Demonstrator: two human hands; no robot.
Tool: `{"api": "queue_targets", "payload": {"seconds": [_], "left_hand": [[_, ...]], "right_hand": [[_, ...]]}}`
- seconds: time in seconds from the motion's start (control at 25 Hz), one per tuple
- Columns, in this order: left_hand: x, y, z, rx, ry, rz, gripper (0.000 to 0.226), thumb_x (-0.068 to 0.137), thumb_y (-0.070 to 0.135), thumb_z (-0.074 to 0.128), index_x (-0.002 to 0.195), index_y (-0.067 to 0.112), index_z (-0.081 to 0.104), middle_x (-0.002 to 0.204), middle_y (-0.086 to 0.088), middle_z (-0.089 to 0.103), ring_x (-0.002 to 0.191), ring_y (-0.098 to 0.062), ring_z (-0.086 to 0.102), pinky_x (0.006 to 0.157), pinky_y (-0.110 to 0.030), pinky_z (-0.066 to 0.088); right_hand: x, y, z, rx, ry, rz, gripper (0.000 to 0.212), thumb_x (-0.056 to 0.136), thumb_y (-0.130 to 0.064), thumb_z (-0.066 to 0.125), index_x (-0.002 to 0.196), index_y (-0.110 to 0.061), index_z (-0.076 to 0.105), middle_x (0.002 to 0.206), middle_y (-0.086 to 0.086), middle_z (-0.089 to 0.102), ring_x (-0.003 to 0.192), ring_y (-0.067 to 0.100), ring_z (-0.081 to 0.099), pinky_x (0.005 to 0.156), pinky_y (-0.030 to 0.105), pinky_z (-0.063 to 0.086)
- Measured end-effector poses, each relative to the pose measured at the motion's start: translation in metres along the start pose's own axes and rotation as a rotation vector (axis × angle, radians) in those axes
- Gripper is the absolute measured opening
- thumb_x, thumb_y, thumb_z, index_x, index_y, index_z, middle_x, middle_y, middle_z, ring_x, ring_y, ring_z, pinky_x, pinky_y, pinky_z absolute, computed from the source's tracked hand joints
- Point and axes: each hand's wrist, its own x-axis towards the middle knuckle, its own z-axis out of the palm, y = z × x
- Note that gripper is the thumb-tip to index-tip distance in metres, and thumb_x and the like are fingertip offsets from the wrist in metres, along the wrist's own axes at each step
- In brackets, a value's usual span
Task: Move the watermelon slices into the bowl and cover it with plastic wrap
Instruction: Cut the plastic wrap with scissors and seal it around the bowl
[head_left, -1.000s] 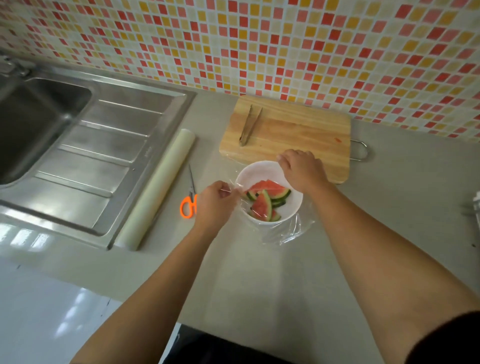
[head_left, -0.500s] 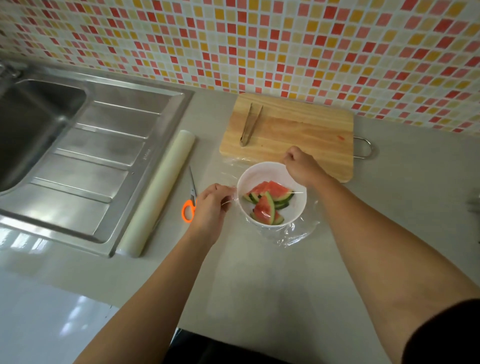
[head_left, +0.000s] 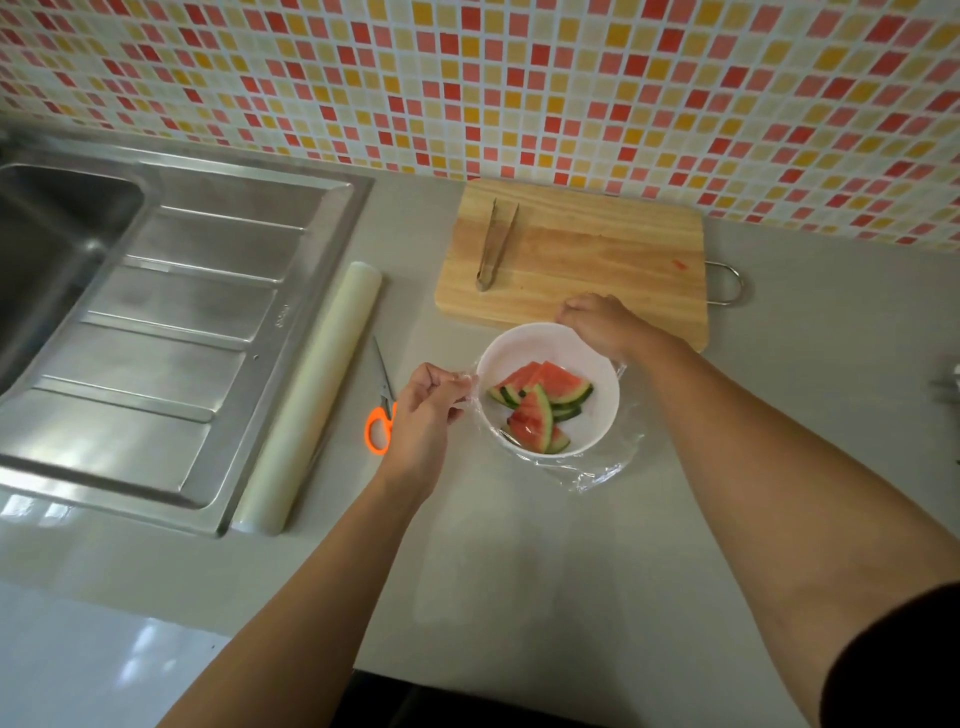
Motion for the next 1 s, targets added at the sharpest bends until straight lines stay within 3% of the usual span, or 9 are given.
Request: {"api": "queue_targets", "payload": {"seconds": [0.16, 0.24, 0.32, 0.44, 0.52, 0.56, 0.68, 0.84, 1.0], "left_hand": [[0.003, 0.004, -0.001, -0.009, -0.015, 0.021, 0.016, 0.07, 0.014, 0.061, 0.071, 0.015, 0.045, 0.083, -0.01, 0.07, 0.094, -0.023, 0.06, 0.086, -0.036, 0.038], [0.005, 0.007, 0.001, -0.051, -0.015, 0.032, 0.023, 0.072, 0.015, 0.062, 0.078, 0.016, 0.04, 0.082, -0.009, 0.068, 0.085, -0.022, 0.059, 0.084, -0.034, 0.039], [0.007, 0.01, 0.003, -0.058, -0.038, 0.035, 0.033, 0.072, 0.019, 0.067, 0.087, 0.019, 0.038, 0.08, -0.008, 0.062, 0.074, -0.017, 0.056, 0.08, -0.029, 0.041], [0.013, 0.014, 0.002, 0.002, -0.045, 0.046, 0.031, 0.083, 0.006, 0.064, 0.096, 0.022, 0.041, 0.075, -0.005, 0.062, 0.058, -0.011, 0.052, 0.066, -0.026, 0.039], [0.014, 0.017, 0.001, 0.021, -0.073, 0.038, 0.026, 0.084, 0.0, 0.061, 0.093, 0.022, 0.051, 0.081, -0.01, 0.063, 0.055, -0.011, 0.049, 0.06, -0.026, 0.036], [0.014, 0.018, 0.0, 0.021, -0.094, 0.031, 0.023, 0.084, 0.001, 0.062, 0.089, 0.023, 0.057, 0.085, -0.013, 0.062, 0.054, -0.01, 0.047, 0.059, -0.025, 0.035], [0.011, 0.016, -0.002, 0.032, -0.095, 0.016, 0.019, 0.086, 0.002, 0.062, 0.086, 0.021, 0.063, 0.083, -0.009, 0.061, 0.052, -0.006, 0.045, 0.059, -0.02, 0.036], [0.012, 0.007, -0.01, 0.039, -0.006, -0.059, 0.017, 0.086, 0.005, 0.064, 0.094, 0.019, 0.06, 0.085, -0.01, 0.059, 0.051, -0.005, 0.045, 0.061, -0.022, 0.036], [0.012, 0.008, -0.013, 0.041, 0.042, -0.151, 0.015, 0.088, 0.006, 0.062, 0.095, 0.016, 0.055, 0.073, -0.004, 0.059, 0.052, -0.005, 0.048, 0.056, -0.018, 0.036]], "right_hand": [[-0.006, -0.007, -0.005, -0.033, -0.065, 0.045, 0.058, 0.094, -0.057, 0.025, 0.139, -0.025, 0.042, 0.148, 0.001, 0.04, 0.135, 0.027, 0.038, 0.111, 0.042, 0.029], [-0.007, -0.01, -0.01, -0.137, -0.082, 0.091, 0.068, 0.088, -0.069, 0.018, 0.136, -0.028, 0.044, 0.143, 0.001, 0.045, 0.131, 0.028, 0.042, 0.109, 0.047, 0.031], [-0.005, -0.013, -0.013, -0.12, -0.094, 0.099, 0.062, 0.089, -0.067, 0.023, 0.118, -0.024, 0.057, 0.124, 0.002, 0.056, 0.116, 0.027, 0.052, 0.102, 0.044, 0.039], [0.004, -0.014, -0.011, 0.214, -0.076, 0.086, 0.019, 0.094, -0.034, 0.046, 0.085, -0.018, 0.054, 0.08, -0.001, 0.054, 0.068, 0.013, 0.053, 0.06, 0.021, 0.045], [0.003, -0.015, -0.011, 0.384, -0.053, 0.101, 0.015, 0.092, -0.013, 0.05, 0.079, -0.02, 0.053, 0.07, -0.004, 0.052, 0.049, 0.004, 0.042, 0.035, 0.013, 0.031], [0.002, -0.012, -0.011, 0.419, -0.041, 0.091, 0.018, 0.091, -0.009, 0.051, 0.08, -0.023, 0.053, 0.07, -0.006, 0.054, 0.047, 0.003, 0.038, 0.033, 0.012, 0.027], [-0.001, -0.006, -0.01, 0.531, -0.016, 0.043, 0.021, 0.091, -0.006, 0.053, 0.083, -0.025, 0.054, 0.08, -0.005, 0.061, 0.044, -0.001, 0.044, 0.038, 0.011, 0.029], [0.003, -0.005, -0.007, 0.58, 0.083, -0.037, 0.028, 0.091, 0.0, 0.048, 0.078, -0.025, 0.054, 0.079, -0.002, 0.062, 0.064, 0.003, 0.05, 0.057, 0.017, 0.036], [0.005, -0.006, -0.007, 0.509, 0.091, -0.106, 0.036, 0.089, 0.009, 0.043, 0.073, -0.021, 0.052, 0.076, -0.002, 0.058, 0.063, 0.004, 0.047, 0.051, 0.01, 0.037]]}}
